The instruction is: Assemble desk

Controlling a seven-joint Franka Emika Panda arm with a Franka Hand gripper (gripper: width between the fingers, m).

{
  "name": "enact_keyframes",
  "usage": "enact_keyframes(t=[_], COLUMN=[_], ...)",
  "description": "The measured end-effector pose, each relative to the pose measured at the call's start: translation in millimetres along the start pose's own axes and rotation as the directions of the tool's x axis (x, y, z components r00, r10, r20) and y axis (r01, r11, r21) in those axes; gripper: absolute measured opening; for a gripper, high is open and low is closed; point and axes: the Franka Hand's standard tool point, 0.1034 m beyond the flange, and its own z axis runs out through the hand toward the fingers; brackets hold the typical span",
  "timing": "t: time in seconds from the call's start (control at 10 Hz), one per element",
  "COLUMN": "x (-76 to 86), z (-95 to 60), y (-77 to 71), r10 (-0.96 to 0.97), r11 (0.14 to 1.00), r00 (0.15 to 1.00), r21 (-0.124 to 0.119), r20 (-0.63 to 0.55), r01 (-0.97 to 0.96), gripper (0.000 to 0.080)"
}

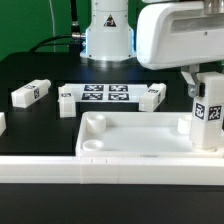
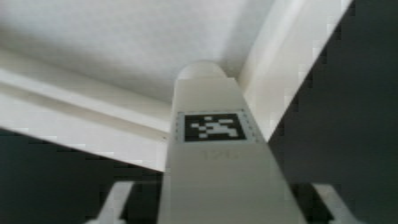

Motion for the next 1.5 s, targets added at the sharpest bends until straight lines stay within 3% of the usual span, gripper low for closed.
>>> enact_keyframes(t=[0.4,0.8,1.0,1.4,1.5], x=[-0.5,0.5,0.4,0.8,0.7], z=[0.5,1.2,1.0,0.7,1.0], y=[3.4,5.1,4.8,5.1,4.2], r10=[0.370,0.717,0.821,0.917,0.915], r11=[0.929,0.697,0.570,0.398,0.404], r00=[0.929,0.697,0.570,0.398,0.404], r21=[0.012,0.013,0.010,0.011,0.012], r20=[0.002,-0.009,-0.009,-0.010,-0.007], r01=[-0.370,-0.717,-0.821,-0.917,-0.914], gripper=[0.0289,0.0291,0.0291,0.0292,0.0379])
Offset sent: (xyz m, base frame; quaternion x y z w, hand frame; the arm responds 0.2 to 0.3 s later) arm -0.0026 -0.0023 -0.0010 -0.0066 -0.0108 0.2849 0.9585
